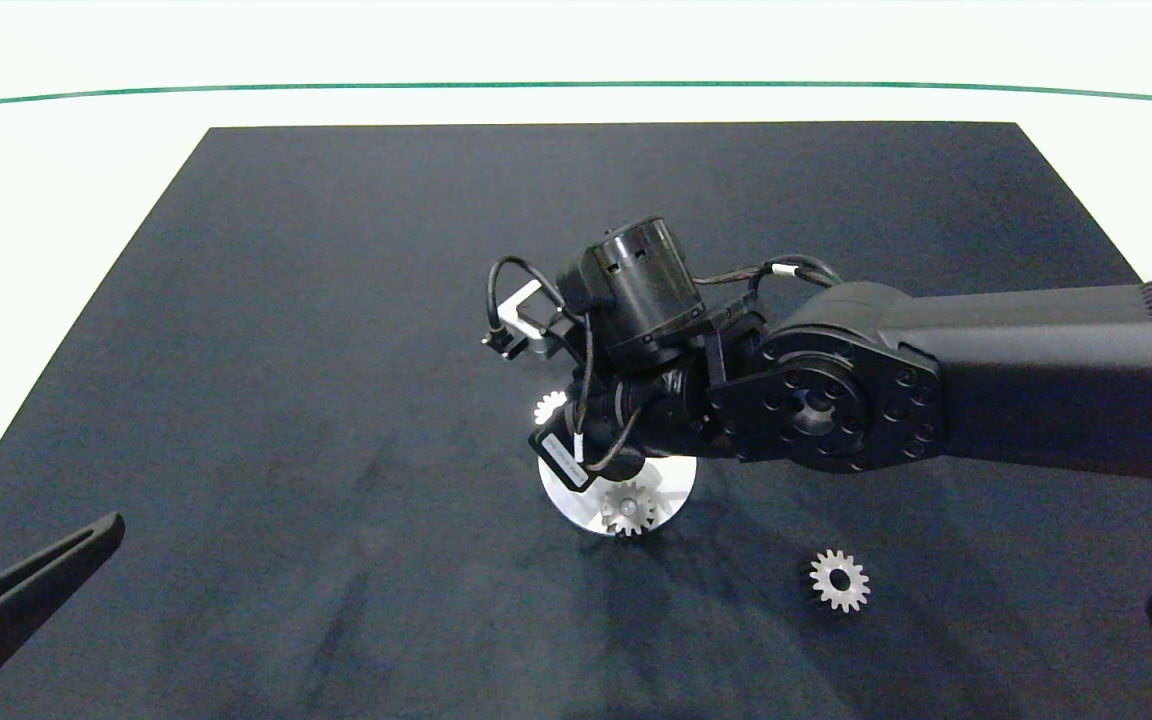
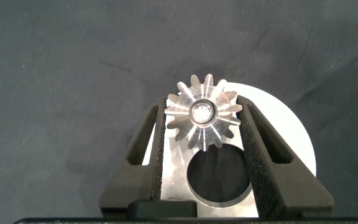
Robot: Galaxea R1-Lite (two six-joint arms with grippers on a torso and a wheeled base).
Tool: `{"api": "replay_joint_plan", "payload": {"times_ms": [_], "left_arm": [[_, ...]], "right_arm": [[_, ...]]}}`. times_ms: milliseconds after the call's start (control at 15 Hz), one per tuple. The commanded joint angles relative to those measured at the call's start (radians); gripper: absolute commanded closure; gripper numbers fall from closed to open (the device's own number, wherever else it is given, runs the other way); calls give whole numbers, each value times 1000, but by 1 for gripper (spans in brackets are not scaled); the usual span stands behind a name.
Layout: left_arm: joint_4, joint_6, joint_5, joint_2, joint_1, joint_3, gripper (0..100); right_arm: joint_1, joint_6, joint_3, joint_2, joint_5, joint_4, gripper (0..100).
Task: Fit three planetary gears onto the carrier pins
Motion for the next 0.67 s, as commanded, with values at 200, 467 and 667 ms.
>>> {"api": "replay_joint_plan", "payload": {"times_ms": [200,467,667], "left_arm": [[-1,0,3,2,1,14,0],[-1,0,3,2,1,17,0],[1,-1,3,2,1,23,0]], "right_arm": [[2,0,34,-32,0,-1,0],[2,2,40,-49,0,-1,0],[2,12,51,-75,0,1,0]]}}
